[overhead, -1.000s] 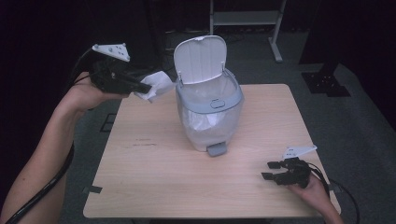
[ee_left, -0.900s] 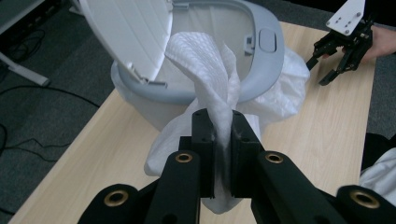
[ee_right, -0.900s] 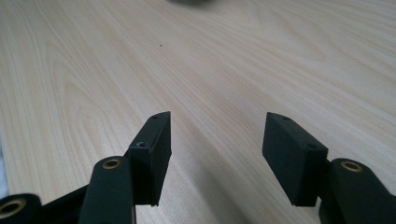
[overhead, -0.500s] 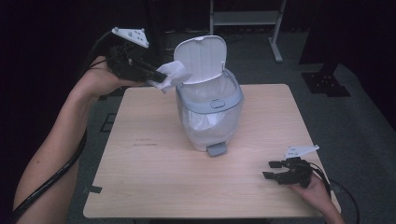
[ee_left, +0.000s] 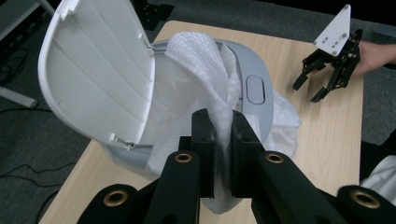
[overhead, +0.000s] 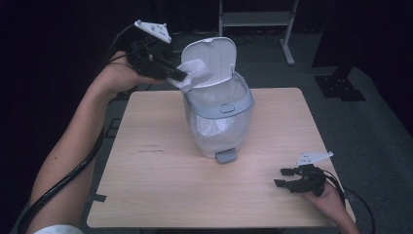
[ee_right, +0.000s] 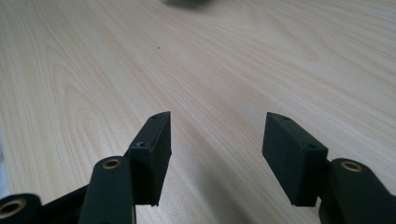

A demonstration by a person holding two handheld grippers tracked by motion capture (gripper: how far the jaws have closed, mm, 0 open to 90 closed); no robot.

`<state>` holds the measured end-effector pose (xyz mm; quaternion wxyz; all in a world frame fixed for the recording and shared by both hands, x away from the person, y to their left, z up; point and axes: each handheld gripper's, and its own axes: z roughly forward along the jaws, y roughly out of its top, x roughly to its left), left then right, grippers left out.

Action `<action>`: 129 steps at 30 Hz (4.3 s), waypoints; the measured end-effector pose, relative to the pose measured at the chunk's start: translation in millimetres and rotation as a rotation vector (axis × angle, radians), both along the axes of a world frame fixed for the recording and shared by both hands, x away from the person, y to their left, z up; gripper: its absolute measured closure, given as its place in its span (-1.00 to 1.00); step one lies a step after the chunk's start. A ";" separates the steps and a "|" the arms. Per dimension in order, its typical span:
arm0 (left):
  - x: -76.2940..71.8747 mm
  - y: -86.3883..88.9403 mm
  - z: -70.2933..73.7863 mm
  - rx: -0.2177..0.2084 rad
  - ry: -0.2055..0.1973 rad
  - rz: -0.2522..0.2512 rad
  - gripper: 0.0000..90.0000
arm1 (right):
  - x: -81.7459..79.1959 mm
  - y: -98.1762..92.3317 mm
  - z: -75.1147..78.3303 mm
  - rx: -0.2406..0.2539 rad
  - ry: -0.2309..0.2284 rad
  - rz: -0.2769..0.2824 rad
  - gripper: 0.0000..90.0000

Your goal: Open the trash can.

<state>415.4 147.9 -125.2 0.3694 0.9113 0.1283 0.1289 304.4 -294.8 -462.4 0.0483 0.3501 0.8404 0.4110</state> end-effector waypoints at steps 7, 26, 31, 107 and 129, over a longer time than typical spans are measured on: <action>7.6 -20.0 2.3 -0.002 0.003 -0.025 0.84 | -0.3 -0.9 1.8 0.006 -0.006 -0.003 -0.08; 36.3 -55.5 -21.2 0.028 0.052 -0.057 0.82 | -3.4 -3.9 1.7 0.008 0.000 -0.016 -0.08; 43.1 -61.0 -30.2 0.043 0.067 -0.057 0.82 | -4.1 -5.8 1.8 0.010 0.001 -0.023 -0.08; 65.9 25.3 -75.3 -0.023 0.133 0.047 0.53 | -0.6 -10.2 -4.8 0.007 0.017 -0.060 -0.09; 101.0 42.9 -76.5 -0.031 0.127 0.148 0.80 | -1.1 -13.2 -4.6 0.004 0.021 -0.067 -0.09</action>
